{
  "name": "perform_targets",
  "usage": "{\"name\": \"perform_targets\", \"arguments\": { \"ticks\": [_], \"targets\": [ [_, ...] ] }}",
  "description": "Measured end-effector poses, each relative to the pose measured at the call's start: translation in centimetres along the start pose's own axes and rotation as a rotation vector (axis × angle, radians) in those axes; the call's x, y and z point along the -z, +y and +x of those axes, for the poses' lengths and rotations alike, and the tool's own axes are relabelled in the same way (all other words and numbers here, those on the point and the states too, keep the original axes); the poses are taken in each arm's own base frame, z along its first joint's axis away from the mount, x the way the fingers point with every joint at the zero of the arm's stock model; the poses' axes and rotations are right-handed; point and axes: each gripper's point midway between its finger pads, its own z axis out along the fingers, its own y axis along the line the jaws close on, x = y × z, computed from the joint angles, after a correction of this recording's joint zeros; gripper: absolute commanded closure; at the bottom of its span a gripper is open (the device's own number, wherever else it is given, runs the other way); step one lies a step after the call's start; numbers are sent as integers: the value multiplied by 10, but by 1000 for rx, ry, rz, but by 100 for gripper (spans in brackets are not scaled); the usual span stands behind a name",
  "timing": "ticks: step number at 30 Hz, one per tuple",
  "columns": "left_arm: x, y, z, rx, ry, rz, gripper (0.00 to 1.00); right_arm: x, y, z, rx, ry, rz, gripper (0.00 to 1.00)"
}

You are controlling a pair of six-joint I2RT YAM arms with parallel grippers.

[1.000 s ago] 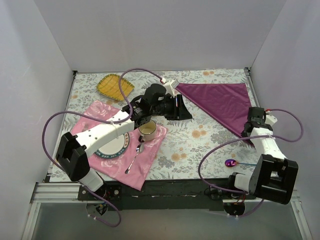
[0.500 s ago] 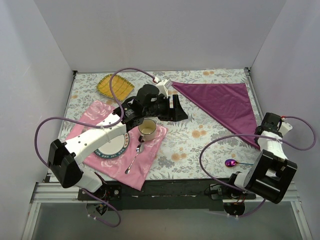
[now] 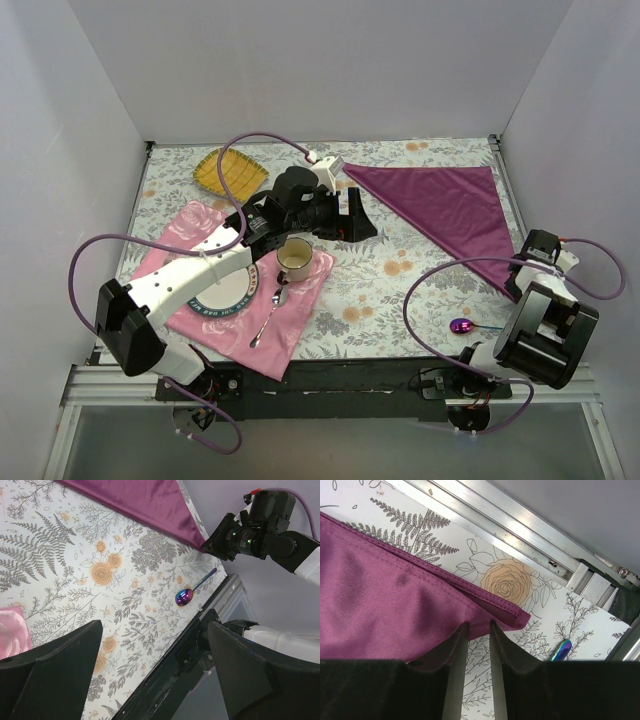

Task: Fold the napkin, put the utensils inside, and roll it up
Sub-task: Fold the napkin

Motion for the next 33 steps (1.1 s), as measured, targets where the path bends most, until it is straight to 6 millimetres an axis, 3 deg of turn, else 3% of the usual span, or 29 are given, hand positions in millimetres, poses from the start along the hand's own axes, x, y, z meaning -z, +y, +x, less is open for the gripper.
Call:
{"name": "perform_targets", "arguments": {
  "ticks": [9, 16, 23, 26, 29, 33],
  "targets": [
    [2, -2, -5, -16, -9, -4, 7, 14, -3, -14, -27, -64, -10, 63],
    [4, 0, -8, -36, -20, -20, 2, -2, -11, 0, -15, 5, 45, 61],
    [13, 6, -19, -54, -68, -62, 2, 5, -1, -1, 24, -8, 16, 52],
    [17, 8, -25, -55, -91, -74, 2, 26, 30, -9, 117, -49, -59, 46],
    [18, 14, -31, -46, -107, -90, 2, 67, 95, -25, 245, -140, -229, 40],
    [19, 21, -37, -33, -121, -103, 2, 123, 164, -28, 355, -214, -440, 39]
  ]
}}
